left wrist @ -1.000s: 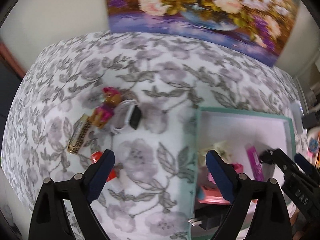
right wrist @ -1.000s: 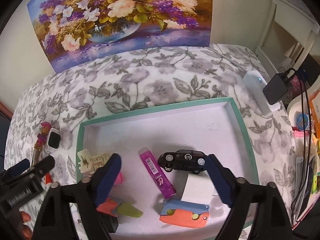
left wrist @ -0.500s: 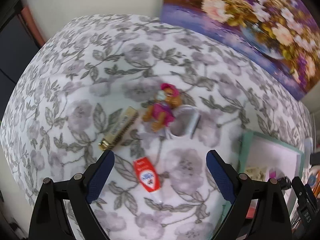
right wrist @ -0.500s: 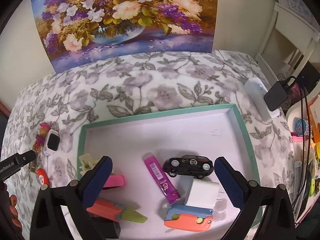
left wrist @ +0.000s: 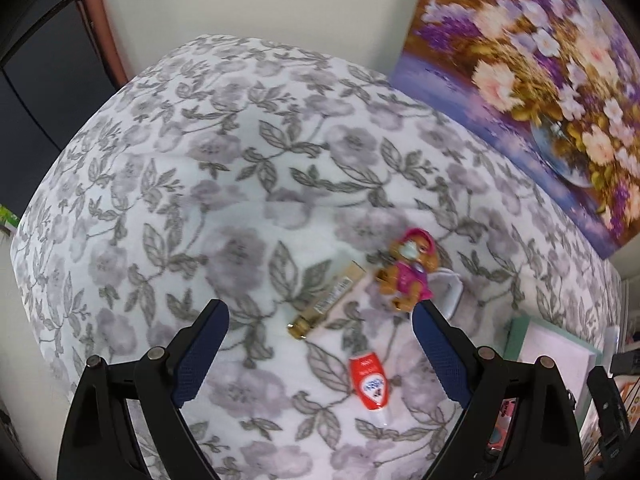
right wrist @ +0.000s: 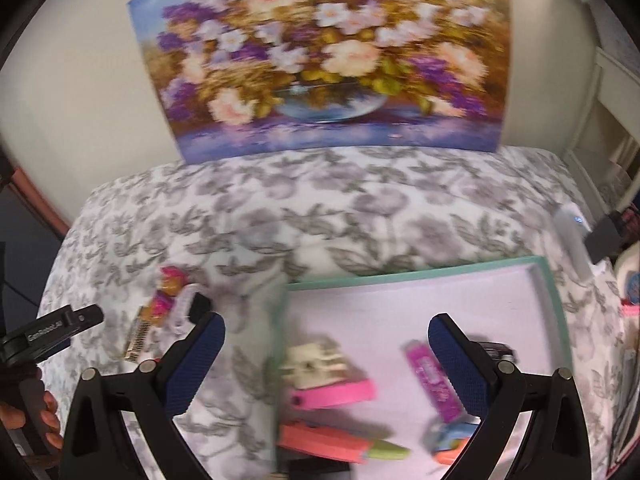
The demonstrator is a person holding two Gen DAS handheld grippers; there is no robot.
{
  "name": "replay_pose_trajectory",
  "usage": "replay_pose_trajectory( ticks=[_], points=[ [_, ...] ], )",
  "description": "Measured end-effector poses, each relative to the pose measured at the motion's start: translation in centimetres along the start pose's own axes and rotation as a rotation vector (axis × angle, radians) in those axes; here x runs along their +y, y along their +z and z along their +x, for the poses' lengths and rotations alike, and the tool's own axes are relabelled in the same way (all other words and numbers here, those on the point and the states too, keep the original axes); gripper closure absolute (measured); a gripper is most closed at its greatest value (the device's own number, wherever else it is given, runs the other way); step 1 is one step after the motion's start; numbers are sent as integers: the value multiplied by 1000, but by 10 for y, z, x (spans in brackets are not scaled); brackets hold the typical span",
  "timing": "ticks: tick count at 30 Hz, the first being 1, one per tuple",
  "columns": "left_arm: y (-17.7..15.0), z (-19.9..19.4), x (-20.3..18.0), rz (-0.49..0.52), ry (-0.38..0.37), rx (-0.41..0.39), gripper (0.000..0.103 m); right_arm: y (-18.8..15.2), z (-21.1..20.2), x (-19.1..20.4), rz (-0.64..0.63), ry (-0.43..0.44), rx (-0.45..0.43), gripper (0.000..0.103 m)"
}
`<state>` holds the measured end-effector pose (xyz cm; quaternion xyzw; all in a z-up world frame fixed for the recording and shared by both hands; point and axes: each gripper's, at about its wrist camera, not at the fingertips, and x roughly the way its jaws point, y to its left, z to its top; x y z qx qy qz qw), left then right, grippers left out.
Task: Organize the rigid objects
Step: 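Move both open tools back toward the glue stick and harmonica, then grasp the red glue stick with the right tool while the left tool grasps the gold harmonica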
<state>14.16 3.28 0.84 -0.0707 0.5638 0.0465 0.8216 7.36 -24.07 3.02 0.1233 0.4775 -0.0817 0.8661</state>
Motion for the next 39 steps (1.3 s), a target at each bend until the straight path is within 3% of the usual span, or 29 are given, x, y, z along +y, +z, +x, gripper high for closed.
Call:
replay_pose_trajectory(
  ticks=[17,31,39],
  points=[
    [-12,58,34,-7,48,166,10,-45,71,108,-190,76,188,0],
    [-7,62,57,-58,70,167,10,-80,109,157,-325,76,285,0],
    [-4,67,52,-41,58,173,10,-84,117,147,-303,48,301,1]
  ],
)
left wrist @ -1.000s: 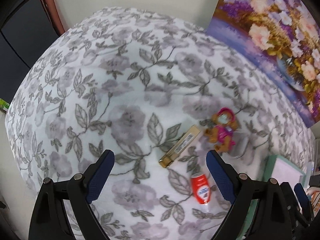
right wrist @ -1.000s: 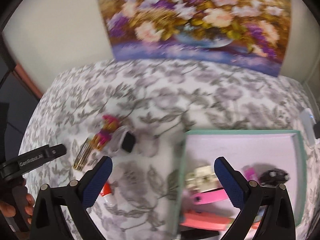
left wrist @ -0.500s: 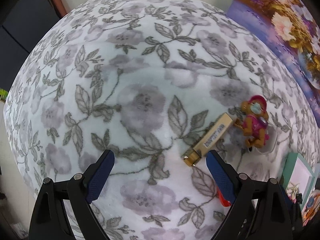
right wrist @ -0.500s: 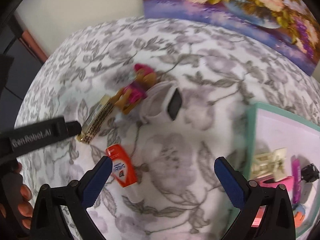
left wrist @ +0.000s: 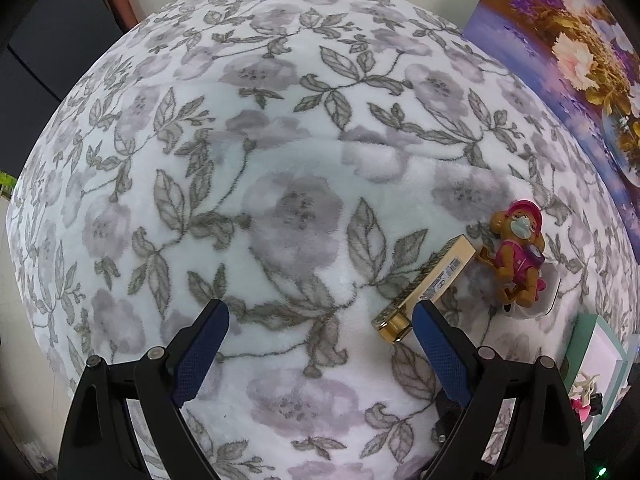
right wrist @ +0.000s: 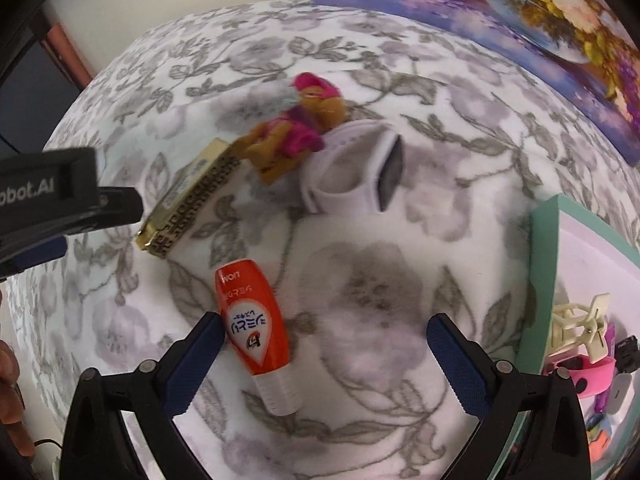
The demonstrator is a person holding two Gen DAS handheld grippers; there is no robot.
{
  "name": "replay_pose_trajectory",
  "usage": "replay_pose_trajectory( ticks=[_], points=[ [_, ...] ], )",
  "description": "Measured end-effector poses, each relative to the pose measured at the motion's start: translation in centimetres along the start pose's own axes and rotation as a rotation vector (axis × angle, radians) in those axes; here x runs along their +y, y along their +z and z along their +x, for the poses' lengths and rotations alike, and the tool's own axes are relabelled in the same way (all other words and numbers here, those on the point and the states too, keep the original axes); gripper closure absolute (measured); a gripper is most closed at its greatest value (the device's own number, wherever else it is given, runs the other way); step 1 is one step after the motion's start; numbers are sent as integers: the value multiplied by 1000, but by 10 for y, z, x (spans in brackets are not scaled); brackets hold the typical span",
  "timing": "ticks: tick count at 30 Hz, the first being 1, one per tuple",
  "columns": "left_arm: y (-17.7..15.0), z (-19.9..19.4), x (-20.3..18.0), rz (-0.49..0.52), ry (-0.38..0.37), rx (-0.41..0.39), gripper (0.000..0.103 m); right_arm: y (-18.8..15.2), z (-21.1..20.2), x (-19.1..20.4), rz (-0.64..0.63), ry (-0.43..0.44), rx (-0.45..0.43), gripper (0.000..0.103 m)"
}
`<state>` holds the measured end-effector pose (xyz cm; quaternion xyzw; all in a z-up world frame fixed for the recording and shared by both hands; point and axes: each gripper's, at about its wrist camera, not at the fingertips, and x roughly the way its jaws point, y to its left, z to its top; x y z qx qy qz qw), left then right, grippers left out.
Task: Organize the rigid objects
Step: 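Grasp the red glue stick with the right tool while the left tool grasps the gold harmonica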
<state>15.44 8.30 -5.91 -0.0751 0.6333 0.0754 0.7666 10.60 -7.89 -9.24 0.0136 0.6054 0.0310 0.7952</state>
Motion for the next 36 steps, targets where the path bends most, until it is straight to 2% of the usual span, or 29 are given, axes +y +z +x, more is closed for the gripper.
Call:
replay_pose_trajectory(
  ticks=[3,9,12,17,24,26,28,32,34,36],
  points=[
    [1,-1,-9,27,-1,-5,10,-1,-2,-14,37,10,-3,4],
    [1,1,-23,72,-6,-8,10,-4,-6,-25,47,-8,-7,24],
    [3,3,-29,88,-11,-17,13,-8,-9,-24,31,-16,-6,36],
    [5,4,-46,124,-20,-38,27,-7,-13,-20,20,-19,-11,65],
    [8,11,-77,180,-50,-55,47,-6,-16,-34,58,25,-15,66],
    [6,13,-85,195,-55,-56,53,-6,-16,-34,51,22,-16,66],
    [4,19,-93,208,-66,-49,64,-6,-17,-34,41,17,-17,66],
    [1,22,-107,237,-71,-50,73,-5,-15,-31,33,11,-18,66],
    [-1,24,-109,242,-77,-48,83,-5,-15,-30,30,10,-18,66],
    [-2,23,-111,231,-94,-38,85,-5,-15,-29,29,10,-16,66]
  ],
)
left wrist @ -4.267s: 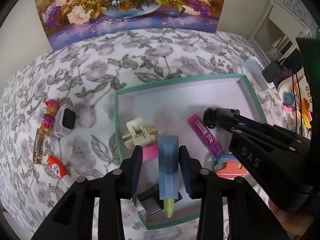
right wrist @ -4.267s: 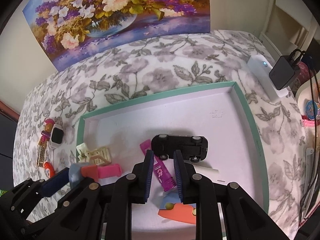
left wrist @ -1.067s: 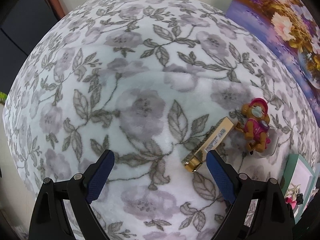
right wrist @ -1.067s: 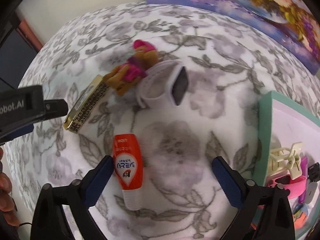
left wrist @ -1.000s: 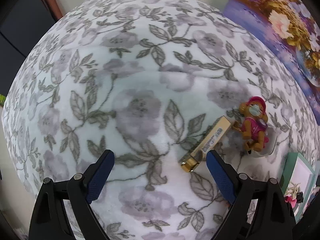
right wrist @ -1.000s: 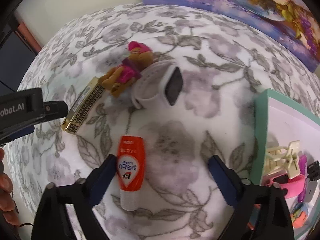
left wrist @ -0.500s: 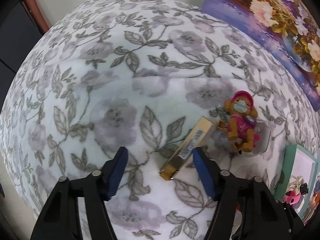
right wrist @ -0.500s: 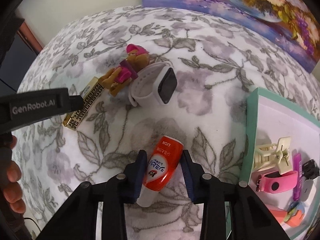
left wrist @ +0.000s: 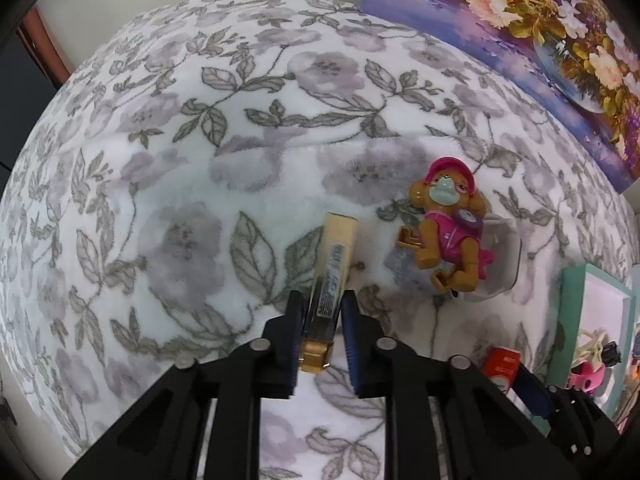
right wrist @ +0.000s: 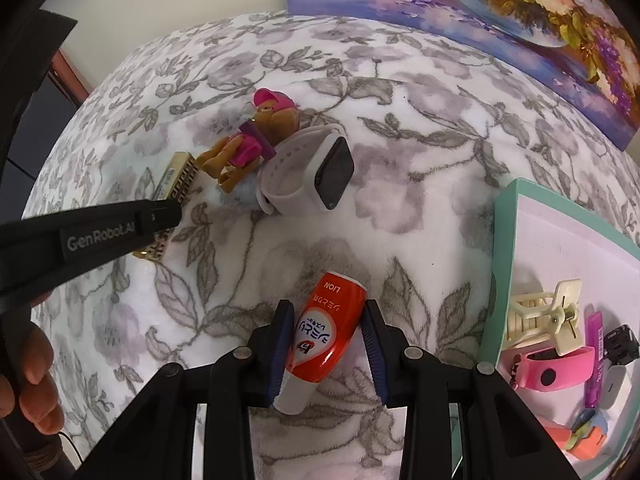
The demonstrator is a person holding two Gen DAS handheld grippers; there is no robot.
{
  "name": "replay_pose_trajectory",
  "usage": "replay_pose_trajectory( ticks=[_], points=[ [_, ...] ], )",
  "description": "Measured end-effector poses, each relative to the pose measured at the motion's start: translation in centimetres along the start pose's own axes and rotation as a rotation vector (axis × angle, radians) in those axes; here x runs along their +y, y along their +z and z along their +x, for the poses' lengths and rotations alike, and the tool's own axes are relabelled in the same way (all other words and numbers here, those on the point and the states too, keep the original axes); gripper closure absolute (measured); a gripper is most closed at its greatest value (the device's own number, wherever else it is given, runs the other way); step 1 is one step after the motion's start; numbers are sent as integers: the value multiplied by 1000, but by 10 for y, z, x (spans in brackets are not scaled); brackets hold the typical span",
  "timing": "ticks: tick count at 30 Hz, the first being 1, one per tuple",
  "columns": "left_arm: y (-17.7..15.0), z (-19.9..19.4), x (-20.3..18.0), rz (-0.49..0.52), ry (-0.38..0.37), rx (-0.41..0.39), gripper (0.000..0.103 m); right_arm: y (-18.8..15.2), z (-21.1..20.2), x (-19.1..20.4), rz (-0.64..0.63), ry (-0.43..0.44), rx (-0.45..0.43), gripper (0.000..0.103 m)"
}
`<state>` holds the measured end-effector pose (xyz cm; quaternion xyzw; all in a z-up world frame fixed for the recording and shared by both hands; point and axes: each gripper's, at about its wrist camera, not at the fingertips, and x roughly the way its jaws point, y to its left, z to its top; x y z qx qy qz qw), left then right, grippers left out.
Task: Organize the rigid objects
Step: 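Grasp the red glue stick with the right tool while the left tool grasps the gold harmonica, then carry the glue stick and harmonica into the tray and release both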
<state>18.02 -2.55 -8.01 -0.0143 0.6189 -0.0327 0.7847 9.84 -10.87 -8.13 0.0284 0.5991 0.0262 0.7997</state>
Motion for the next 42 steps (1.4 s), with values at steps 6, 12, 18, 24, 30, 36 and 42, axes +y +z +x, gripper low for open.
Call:
replay_pose_trajectory(
  ticks=[6,12,18,24,30,36,42],
  points=[
    [-7,1,4,-27,-18,25,87,-5,0,4,-23,-9,8,66],
    [-28,-2,5,-35,-29,35,87,-16,-3,5,-32,-9,19,67],
    [-54,-17,5,-26,-30,31,87,-29,-8,4,-25,-21,36,67],
    [-79,-49,13,5,-3,-21,87,-44,-12,4,0,-14,53,68],
    [-92,-72,25,-12,-12,-49,87,-58,-22,4,30,7,59,69],
    [-96,-90,39,-11,-10,-73,87,-73,-40,0,55,29,33,70],
    [-105,-101,36,-39,-25,-93,87,-78,-56,-14,98,58,9,70]
  ],
)
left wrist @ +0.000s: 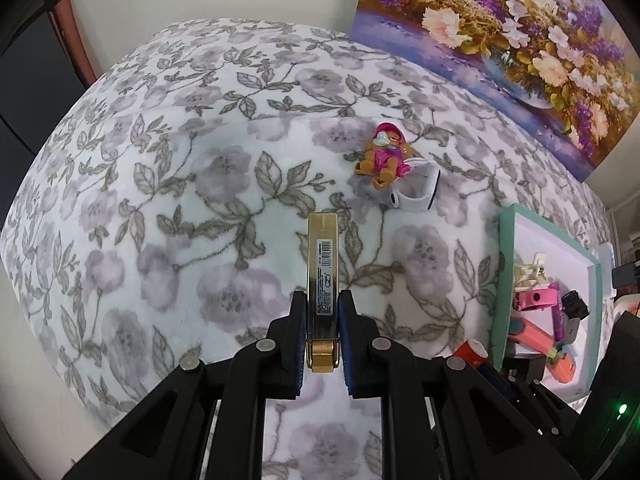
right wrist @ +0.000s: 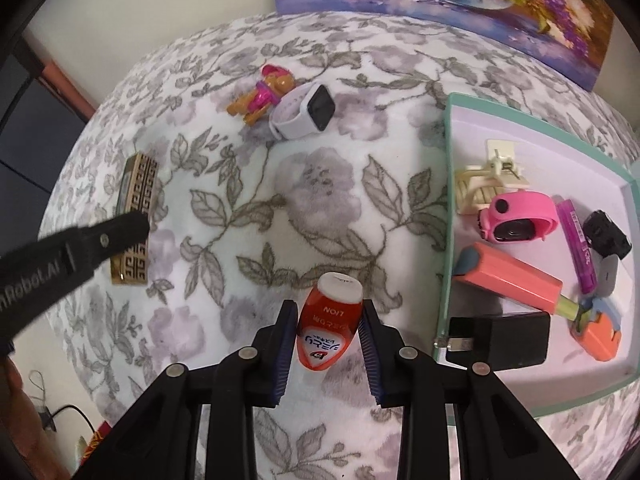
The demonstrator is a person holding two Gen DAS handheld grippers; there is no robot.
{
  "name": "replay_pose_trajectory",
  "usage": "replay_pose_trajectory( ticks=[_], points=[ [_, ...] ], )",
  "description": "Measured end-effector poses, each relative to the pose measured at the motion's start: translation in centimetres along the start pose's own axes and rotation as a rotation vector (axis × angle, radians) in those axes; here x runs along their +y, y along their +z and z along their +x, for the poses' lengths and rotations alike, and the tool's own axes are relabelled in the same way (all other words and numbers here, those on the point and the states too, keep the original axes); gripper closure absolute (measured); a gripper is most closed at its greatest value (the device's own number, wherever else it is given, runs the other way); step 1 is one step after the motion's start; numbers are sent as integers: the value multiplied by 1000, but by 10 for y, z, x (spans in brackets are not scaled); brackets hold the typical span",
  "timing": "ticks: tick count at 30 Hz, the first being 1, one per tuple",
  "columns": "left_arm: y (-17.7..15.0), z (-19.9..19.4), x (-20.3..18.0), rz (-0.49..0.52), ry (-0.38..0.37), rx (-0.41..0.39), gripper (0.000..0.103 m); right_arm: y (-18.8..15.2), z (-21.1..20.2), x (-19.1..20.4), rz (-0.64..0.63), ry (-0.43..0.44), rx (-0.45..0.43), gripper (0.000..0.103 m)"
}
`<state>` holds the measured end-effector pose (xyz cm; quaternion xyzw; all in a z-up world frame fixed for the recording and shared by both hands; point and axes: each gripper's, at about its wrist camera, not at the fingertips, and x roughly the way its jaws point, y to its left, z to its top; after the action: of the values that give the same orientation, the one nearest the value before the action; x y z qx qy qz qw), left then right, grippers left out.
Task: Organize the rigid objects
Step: 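Carry the glue stick and harmonica into the tray and release both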
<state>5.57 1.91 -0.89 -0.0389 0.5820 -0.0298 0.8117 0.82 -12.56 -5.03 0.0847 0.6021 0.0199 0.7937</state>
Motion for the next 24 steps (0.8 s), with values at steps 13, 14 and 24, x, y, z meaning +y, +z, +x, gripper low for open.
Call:
replay_pose_trajectory(
  ticks=[13,14,24],
  points=[
    [7,-6,0,-15,18,-38,87,19,-25,-15,77,58,-81,71],
    [7,-7,0,-14,20,-42,87,20,-28,-16,81,58,-89,71],
    [6,-14,-18,29,20,-64,87,28,-67,-42,133,40,-204,71]
  ],
)
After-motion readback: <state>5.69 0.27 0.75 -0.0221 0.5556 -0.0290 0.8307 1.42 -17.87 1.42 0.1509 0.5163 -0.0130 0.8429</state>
